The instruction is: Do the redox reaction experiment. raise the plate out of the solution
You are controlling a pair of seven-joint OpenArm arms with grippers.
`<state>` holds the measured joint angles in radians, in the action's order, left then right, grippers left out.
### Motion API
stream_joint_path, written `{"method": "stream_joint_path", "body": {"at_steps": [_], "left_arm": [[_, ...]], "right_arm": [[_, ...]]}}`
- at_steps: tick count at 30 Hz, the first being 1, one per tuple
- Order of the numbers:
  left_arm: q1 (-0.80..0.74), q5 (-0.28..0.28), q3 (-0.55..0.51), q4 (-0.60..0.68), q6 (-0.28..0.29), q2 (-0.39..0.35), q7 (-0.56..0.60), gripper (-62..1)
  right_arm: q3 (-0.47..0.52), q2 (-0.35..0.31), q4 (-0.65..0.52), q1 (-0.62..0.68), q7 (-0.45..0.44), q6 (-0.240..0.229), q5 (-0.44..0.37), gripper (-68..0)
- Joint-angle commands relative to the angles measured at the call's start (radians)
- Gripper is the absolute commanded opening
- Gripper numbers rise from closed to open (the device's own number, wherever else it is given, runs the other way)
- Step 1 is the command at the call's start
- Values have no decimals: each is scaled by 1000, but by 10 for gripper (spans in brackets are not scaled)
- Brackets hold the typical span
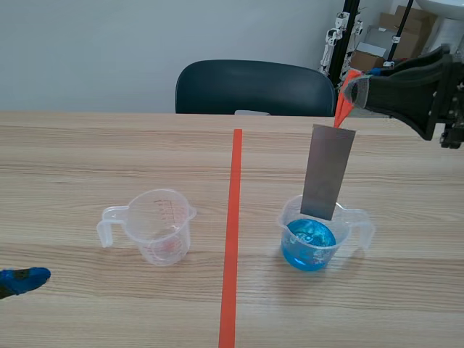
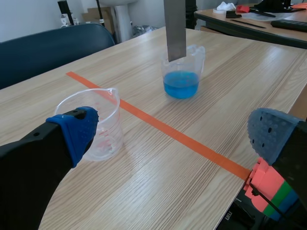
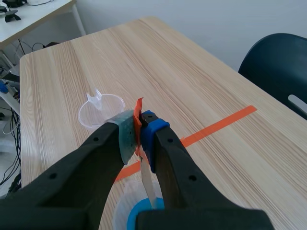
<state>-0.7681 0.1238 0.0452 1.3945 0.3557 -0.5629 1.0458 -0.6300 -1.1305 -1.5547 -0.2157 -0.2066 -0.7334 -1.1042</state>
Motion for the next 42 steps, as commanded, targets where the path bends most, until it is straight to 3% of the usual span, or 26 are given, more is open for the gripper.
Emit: {"method": "stream_joint_path", "body": {"at_steps": [1, 3, 5, 11, 17, 24, 37, 42], "left_arm": [[30, -11, -1, 11, 19, 22, -3, -86], [62, -11, -1, 11, 41, 35, -18, -208], [91, -10, 0, 11, 59, 44, -18, -281], [172, -8, 22, 11, 82, 47, -41, -371], [276, -7, 86, 11, 82, 47, -152, -526], [381, -11, 163, 11, 83, 50, -239, -571], [569, -39, 310, 11, 93, 50, -399, -571], [627, -113, 338, 10, 93, 53, -455, -571]], "right_arm": [[17, -30, -23, -18, -26, -12, -21, -673], [17, -48, -36, -18, -26, -12, -34, -673], [17, -66, -50, -18, -40, -12, -34, -673], [17, -120, -78, -18, -111, -12, -34, -673], [17, -167, -103, -18, -154, -12, -34, -673], [17, -254, -146, -17, -209, -12, -77, -673], [17, -370, -197, -17, -254, -12, -146, -673], [17, -380, -200, -17, -257, -12, -146, -673]]}}
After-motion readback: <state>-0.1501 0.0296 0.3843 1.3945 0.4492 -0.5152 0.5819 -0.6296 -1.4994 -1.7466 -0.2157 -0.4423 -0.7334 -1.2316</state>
